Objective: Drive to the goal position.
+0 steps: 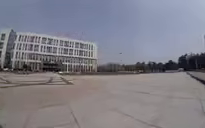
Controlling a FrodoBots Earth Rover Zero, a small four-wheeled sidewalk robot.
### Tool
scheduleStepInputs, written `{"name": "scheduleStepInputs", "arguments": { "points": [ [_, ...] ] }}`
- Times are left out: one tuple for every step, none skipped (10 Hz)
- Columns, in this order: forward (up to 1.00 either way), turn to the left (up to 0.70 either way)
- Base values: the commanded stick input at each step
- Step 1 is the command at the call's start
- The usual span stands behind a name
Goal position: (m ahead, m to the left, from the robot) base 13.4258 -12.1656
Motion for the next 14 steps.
{"name": "scheduleStepInputs", "arguments": {
  "points": [
    [1.0,0.0],
    [1.0,-0.33],
    [1.0,-0.4],
    [1.0,-0.4],
    [1.0,-0.4],
    [1.0,-0.02],
    [1.0,0.0],
    [1.0,0.0],
    [1.0,0.0],
    [1.0,0.0],
    [1.0,0.0],
    [1.0,0.0],
    [1.0,0.0],
    [1.0,0.0]
  ]
}}
